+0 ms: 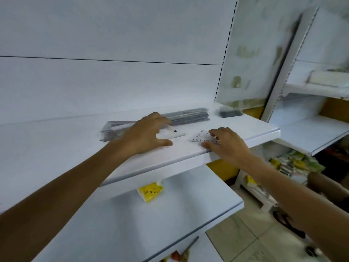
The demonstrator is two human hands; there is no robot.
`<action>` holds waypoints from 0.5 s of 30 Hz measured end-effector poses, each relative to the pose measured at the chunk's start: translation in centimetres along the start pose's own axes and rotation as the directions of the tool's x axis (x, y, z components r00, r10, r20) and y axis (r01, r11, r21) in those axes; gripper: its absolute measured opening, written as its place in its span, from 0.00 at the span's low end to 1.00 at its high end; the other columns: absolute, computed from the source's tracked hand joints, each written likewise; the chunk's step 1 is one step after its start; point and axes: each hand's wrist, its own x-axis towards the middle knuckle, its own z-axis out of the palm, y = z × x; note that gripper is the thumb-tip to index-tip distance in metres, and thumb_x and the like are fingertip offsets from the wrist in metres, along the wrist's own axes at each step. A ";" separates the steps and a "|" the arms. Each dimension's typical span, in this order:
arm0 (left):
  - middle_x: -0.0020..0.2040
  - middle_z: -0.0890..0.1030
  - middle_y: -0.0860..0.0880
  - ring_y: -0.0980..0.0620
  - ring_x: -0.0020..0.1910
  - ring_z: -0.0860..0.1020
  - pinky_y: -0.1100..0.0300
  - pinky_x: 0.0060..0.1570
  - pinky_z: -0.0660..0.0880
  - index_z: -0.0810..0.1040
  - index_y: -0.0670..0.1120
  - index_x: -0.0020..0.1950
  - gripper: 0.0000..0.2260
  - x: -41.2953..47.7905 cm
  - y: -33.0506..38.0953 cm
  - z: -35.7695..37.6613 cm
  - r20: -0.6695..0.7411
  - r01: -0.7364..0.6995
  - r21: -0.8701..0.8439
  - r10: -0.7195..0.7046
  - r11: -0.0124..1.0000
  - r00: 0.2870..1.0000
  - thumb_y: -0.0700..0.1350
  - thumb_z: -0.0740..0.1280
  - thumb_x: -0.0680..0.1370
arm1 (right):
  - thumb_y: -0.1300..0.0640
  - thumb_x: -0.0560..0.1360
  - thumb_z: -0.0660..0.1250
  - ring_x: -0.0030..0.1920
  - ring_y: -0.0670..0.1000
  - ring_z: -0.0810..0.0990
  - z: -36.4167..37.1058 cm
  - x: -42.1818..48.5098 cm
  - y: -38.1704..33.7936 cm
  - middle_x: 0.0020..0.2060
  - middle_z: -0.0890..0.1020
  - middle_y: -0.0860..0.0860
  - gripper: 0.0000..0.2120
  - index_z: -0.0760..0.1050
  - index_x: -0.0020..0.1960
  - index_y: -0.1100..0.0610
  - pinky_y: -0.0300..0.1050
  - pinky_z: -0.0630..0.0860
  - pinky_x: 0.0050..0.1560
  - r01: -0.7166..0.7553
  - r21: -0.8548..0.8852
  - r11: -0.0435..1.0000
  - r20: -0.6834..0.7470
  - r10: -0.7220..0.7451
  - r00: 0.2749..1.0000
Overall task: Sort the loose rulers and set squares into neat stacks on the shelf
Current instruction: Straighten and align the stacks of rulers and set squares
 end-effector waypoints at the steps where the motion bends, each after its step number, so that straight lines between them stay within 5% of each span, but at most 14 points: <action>1: 0.57 0.72 0.52 0.55 0.42 0.73 0.63 0.46 0.67 0.74 0.51 0.61 0.24 1.0 0.6 0.6 -0.014 -0.002 0.005 0.002 1.000 1.000 0.54 0.74 0.67 | 0.44 0.74 0.64 0.60 0.53 0.70 -0.1 0.2 1.1 0.57 0.76 0.53 0.22 0.72 0.61 0.57 0.46 0.67 0.57 -0.002 0.003 1.000 0.004 0.002 1.000; 6: 0.59 0.70 0.51 0.55 0.46 0.70 0.60 0.54 0.70 0.73 0.51 0.64 0.28 5.9 3.6 3.4 -0.060 0.063 -0.002 -0.063 0.998 0.996 0.55 0.74 0.66 | 0.42 0.72 0.66 0.61 0.51 0.70 -1.6 2.4 7.3 0.60 0.75 0.51 0.27 0.69 0.66 0.55 0.46 0.67 0.61 0.039 0.041 0.998 -0.013 -0.039 0.999; 11: 0.50 0.70 0.51 0.53 0.47 0.71 0.61 0.48 0.67 0.73 0.51 0.65 0.28 11.0 7.4 6.6 -0.090 0.103 0.004 -0.103 0.995 0.991 0.56 0.74 0.67 | 0.43 0.71 0.68 0.59 0.52 0.73 -3.6 4.3 14.2 0.60 0.75 0.52 0.29 0.69 0.66 0.56 0.46 0.71 0.60 0.066 0.066 0.996 -0.020 -0.065 0.998; 15: 0.52 0.72 0.50 0.50 0.51 0.72 0.61 0.52 0.67 0.71 0.50 0.66 0.30 13.5 9.3 8.9 -0.118 0.131 -0.016 -0.132 0.991 0.984 0.56 0.74 0.67 | 0.43 0.70 0.69 0.58 0.53 0.74 -4.1 5.6 18.3 0.61 0.74 0.54 0.29 0.70 0.66 0.56 0.48 0.72 0.59 0.047 0.098 0.994 -0.003 -0.047 0.999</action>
